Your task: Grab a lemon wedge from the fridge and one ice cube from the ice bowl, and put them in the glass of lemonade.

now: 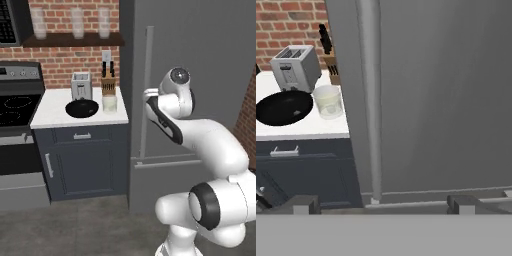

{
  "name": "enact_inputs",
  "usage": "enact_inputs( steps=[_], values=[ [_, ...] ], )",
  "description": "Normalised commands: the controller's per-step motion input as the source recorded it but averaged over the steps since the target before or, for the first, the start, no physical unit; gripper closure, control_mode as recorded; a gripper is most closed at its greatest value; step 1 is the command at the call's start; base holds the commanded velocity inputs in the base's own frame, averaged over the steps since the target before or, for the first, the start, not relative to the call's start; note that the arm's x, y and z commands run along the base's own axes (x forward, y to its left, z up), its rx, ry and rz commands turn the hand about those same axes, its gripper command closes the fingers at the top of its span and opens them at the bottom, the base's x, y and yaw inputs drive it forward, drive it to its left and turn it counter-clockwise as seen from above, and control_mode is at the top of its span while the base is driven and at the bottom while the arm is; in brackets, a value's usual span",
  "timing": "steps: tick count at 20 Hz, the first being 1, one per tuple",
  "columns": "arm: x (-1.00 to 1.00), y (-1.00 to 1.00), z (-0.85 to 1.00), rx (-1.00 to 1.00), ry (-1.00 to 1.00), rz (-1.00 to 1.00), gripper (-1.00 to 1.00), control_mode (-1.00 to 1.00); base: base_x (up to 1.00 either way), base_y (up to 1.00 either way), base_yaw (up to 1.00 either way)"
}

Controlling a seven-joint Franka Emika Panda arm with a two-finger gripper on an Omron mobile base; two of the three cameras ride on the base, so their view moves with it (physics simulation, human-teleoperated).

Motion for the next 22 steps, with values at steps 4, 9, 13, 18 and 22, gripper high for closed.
enact_inputs(
  steps=[4,9,13,18,22],
  values=[
    [0.52,0.04,-0.11,0.0,-0.01,0.08,-1.0,-1.0,0.0,0.0,0.0],
    [0.41,0.0,-0.17,0.0,-0.01,0.0,-1.0,-1.0,0.0,0.0,0.0],
    [0.46,0.0,-0.12,0.0,0.0,0.0,-1.0,-1.0,0.0,0.0,0.0],
    [0.46,-0.01,-0.1,0.0,-0.01,0.01,-1.0,-1.0,0.0,0.0,0.0],
    [0.42,-0.05,-0.07,0.0,0.0,0.0,-1.0,-1.0,0.0,0.0,0.0]
  ],
)
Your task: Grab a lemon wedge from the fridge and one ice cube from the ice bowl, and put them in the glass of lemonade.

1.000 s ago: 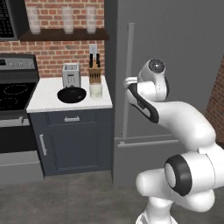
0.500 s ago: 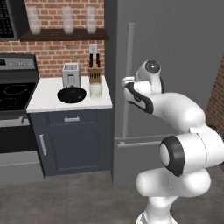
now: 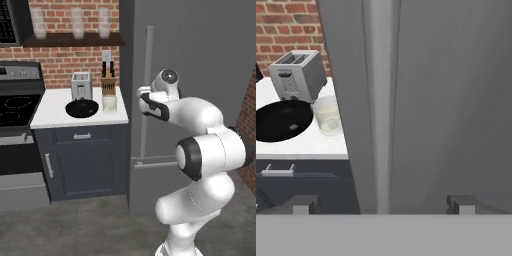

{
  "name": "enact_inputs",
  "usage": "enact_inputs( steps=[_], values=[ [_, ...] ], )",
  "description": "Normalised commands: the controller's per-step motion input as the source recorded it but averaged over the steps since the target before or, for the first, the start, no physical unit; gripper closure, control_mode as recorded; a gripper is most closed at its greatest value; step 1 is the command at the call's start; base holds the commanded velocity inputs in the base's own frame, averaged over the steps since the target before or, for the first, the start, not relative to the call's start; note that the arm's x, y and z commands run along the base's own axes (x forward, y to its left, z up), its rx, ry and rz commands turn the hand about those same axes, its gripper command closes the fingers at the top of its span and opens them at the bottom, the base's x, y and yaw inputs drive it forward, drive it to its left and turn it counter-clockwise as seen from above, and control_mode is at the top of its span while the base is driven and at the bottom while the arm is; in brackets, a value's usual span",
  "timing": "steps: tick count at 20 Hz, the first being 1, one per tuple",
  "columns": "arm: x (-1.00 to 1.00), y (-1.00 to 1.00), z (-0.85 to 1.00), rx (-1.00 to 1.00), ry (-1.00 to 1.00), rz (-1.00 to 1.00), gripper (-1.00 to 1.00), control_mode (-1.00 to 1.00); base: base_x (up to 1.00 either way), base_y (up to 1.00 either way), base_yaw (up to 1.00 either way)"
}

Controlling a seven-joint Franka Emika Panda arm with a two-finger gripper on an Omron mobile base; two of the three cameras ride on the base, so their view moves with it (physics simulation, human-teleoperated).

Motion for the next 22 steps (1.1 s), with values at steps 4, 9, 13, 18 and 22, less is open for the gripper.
enact_inputs(
  steps=[4,9,13,18,22],
  values=[
    [0.43,-0.01,-0.14,0.0,0.0,0.0,-1.0,-1.0,0.0,0.0,0.0],
    [0.39,0.0,-0.2,0.0,-0.01,0.0,-1.0,-1.0,0.0,0.0,0.0],
    [0.42,-0.01,-0.23,0.0,-0.02,0.0,-1.0,-1.0,0.0,0.0,0.0],
    [0.45,-0.03,-0.14,0.0,-0.04,0.0,-1.0,-1.0,0.0,0.0,0.0],
    [0.46,0.0,-0.12,0.0,0.0,0.0,-1.0,-1.0,0.0,0.0,0.0]
  ],
)
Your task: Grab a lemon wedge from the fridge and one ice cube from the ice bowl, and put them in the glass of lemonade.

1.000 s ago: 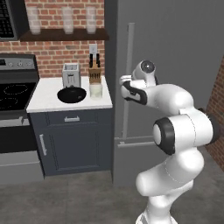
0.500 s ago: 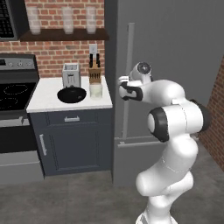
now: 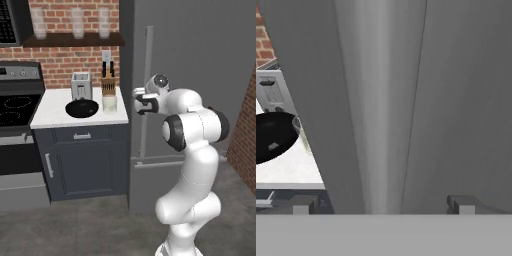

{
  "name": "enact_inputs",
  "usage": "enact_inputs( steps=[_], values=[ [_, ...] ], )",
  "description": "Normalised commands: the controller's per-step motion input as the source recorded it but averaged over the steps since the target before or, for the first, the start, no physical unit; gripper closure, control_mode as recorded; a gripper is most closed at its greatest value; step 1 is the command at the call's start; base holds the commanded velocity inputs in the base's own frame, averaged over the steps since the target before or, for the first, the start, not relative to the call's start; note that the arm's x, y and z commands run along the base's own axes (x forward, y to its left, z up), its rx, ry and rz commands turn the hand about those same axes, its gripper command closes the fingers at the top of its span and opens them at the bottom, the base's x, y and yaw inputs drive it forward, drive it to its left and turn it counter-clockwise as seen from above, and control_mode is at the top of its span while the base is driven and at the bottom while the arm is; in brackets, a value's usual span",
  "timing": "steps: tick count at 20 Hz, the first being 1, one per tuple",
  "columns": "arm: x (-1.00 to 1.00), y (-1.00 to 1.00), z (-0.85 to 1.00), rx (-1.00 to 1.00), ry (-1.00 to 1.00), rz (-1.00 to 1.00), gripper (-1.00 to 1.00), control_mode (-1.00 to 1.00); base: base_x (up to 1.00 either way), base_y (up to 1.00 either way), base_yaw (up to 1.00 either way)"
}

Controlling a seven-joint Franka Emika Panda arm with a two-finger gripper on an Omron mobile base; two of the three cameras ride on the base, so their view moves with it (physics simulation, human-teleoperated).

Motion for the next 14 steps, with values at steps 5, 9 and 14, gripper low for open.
enact_inputs(
  steps=[5,9,14],
  values=[
    [0.41,0.0,-0.06,0.0,0.0,0.0,-1.0,-1.0,0.0,0.0,0.0],
    [0.37,0.0,-0.03,0.0,0.0,0.0,-1.0,-1.0,0.0,0.0,0.0],
    [0.39,0.0,-0.05,0.0,0.0,0.0,-1.0,-1.0,0.0,0.0,0.0]
  ],
)
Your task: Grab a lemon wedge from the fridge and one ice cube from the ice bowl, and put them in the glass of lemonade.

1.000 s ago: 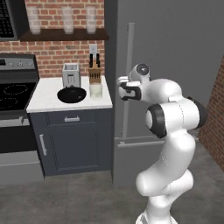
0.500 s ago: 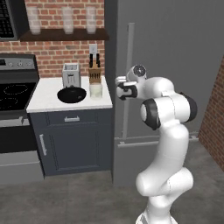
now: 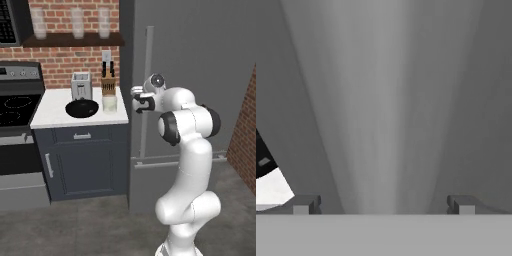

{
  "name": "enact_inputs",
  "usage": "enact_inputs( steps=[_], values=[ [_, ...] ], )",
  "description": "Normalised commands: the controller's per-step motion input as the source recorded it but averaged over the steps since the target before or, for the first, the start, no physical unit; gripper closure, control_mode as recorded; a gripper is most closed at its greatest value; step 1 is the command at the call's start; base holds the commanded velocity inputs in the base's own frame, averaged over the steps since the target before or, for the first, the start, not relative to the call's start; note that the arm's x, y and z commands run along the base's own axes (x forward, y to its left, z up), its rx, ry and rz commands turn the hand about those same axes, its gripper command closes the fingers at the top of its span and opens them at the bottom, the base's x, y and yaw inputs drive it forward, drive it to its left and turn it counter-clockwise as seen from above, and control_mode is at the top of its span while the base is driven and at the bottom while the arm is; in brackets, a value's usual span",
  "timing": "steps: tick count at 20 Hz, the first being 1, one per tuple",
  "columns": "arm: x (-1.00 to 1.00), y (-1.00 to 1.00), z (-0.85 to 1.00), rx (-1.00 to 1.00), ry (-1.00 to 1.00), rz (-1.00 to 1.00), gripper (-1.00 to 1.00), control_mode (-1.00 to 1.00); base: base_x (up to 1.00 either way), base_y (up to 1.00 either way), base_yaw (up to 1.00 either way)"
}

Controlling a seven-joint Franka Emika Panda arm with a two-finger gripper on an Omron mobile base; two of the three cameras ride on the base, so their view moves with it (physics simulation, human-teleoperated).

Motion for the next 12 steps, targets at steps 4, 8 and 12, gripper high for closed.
enact_inputs(
  steps=[4,8,12],
  values=[
    [0.36,0.0,-0.15,0.0,-0.02,0.0,1.0,-1.0,0.0,0.0,0.0],
    [0.13,0.0,-0.13,0.0,-0.05,0.0,1.0,-1.0,0.0,0.0,0.0],
    [0.0,0.0,0.0,0.0,0.0,0.0,1.0,-1.0,0.0,0.0,0.0]
  ],
)
